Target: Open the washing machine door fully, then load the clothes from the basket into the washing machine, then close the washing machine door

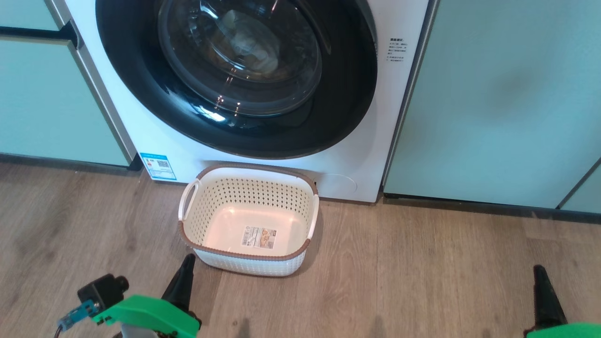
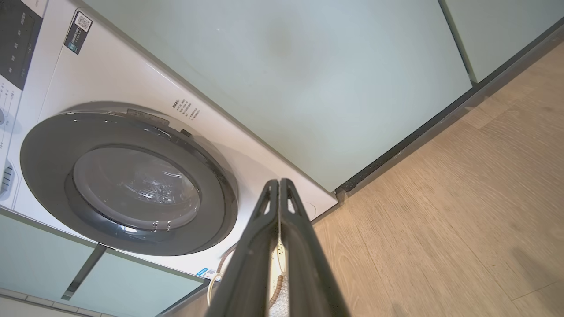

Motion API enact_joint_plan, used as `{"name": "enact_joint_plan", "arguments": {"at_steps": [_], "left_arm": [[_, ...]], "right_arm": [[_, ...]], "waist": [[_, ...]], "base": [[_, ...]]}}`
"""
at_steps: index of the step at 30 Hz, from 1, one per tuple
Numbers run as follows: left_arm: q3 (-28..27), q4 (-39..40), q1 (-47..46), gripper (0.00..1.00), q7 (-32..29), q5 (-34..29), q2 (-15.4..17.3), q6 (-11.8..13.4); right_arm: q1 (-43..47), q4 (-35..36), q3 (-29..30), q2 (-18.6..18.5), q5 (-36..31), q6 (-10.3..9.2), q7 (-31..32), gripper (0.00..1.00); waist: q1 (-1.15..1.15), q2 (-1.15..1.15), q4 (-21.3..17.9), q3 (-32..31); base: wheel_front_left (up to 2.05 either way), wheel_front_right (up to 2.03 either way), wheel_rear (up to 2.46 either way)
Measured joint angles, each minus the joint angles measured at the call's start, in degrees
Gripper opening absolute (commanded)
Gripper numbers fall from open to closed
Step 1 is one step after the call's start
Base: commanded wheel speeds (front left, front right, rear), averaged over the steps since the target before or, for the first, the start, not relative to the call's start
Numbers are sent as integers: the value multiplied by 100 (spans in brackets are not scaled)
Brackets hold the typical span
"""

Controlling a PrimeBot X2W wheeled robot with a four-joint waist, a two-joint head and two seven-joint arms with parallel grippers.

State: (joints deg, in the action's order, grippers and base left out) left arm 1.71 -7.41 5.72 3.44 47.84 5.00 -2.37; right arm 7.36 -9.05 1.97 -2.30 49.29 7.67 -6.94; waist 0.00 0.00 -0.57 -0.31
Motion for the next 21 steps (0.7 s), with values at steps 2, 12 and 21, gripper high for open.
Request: {"name": "enact_joint_plan", "arguments": {"at_steps": [2,12,21], "left_arm": [[-11,-18,-40,0,-48,125,-2,-5],[-135,-156,-172,0,-201,955,-35,-65],[-174,-272,-288,0,-326,1521,-53,-157]], "right_arm": [[-55,-25,4,-5,131,0,36,0],[-203,-144,58,-29,951,0,248,0],[-382,-214,113,-45,1518,0,394,0]], "waist": [[0,0,2,1],[0,0,12,11],[0,0,20,17]], "base": [[0,0,0],[0,0,0],[0,0,0]]}}
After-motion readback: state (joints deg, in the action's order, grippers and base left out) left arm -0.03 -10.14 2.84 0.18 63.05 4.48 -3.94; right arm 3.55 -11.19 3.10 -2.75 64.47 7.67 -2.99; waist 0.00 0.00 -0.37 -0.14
